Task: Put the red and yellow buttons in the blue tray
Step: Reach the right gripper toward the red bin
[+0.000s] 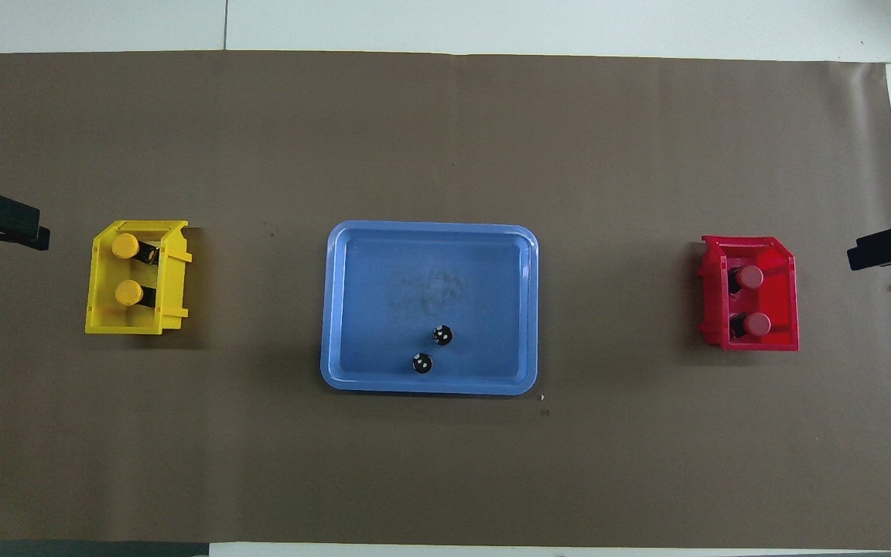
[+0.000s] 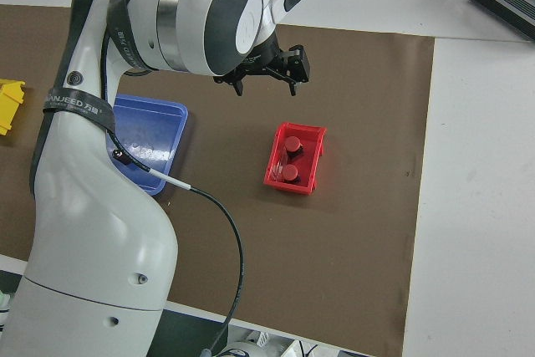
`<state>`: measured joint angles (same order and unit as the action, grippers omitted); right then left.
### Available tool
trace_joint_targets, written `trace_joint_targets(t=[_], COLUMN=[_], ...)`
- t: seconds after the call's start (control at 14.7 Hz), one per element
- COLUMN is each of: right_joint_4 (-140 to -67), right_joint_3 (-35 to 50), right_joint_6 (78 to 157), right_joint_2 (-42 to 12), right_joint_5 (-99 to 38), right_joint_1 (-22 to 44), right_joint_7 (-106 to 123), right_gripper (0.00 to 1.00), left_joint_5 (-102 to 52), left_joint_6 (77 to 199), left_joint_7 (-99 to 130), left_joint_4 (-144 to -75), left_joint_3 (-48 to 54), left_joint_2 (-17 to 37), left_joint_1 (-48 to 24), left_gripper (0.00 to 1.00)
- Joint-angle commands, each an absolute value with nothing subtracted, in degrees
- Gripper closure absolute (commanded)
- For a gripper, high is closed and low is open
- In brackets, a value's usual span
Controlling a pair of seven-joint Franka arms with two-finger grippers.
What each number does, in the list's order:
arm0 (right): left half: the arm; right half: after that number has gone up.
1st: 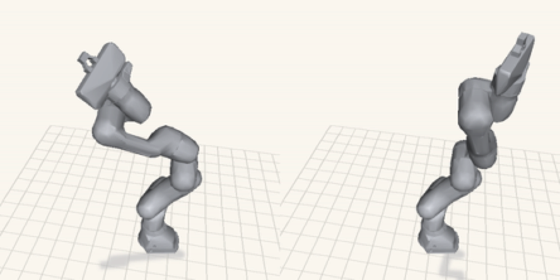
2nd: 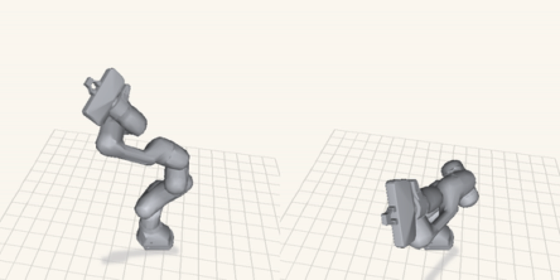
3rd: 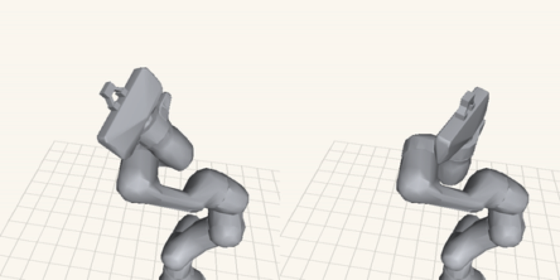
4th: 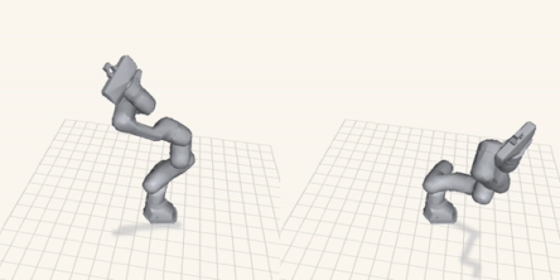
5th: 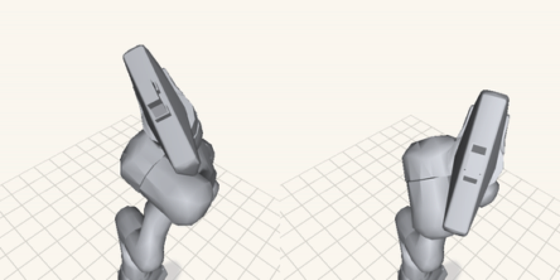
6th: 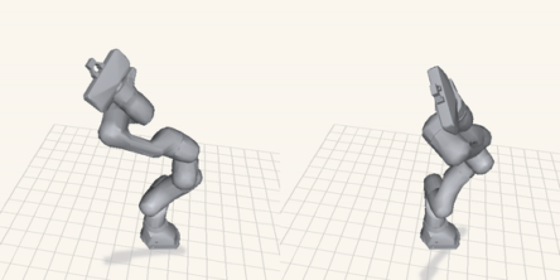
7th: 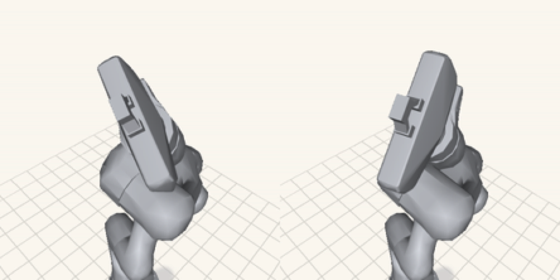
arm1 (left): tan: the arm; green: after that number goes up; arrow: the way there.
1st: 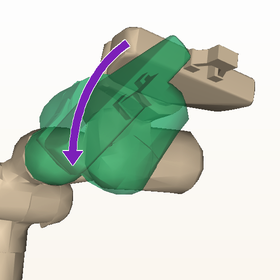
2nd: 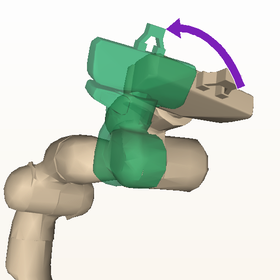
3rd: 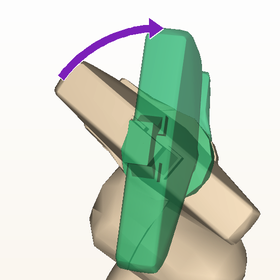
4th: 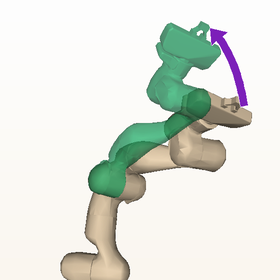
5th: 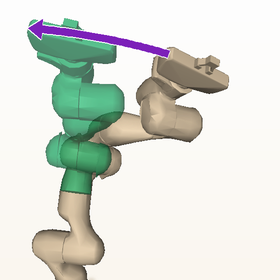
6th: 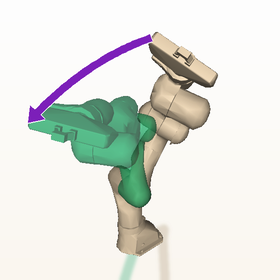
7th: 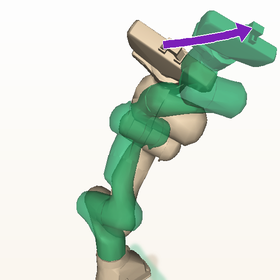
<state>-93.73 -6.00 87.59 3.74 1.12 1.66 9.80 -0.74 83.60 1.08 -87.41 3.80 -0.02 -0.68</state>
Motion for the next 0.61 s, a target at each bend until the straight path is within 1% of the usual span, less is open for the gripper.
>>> trace_joint_targets(t=[0.0,0.55], right_joint_4=[-93.4,-94.4], right_joint_3=[-5.9,-5.9], right_joint_6=[88.0,87.4], right_joint_2=[3.5,4.1], right_joint_5=[1.3,0.4], right_joint_1=[1.7,1.5], right_joint_7=[9.4,10.2], right_gripper=[0.00,0.00], left_joint_5=[-0.1,-0.1], left_joint_6=[83.3,83.3], left_joint_7=[0.6,0.6], left_joint_4=[-89.0,-89.0], left_joint_3=[3.9,3.9], left_joint_2=[-1.6,-1.6], left_joint_1=[-0.4,-0.4], left_gripper=[0.00,0.00])
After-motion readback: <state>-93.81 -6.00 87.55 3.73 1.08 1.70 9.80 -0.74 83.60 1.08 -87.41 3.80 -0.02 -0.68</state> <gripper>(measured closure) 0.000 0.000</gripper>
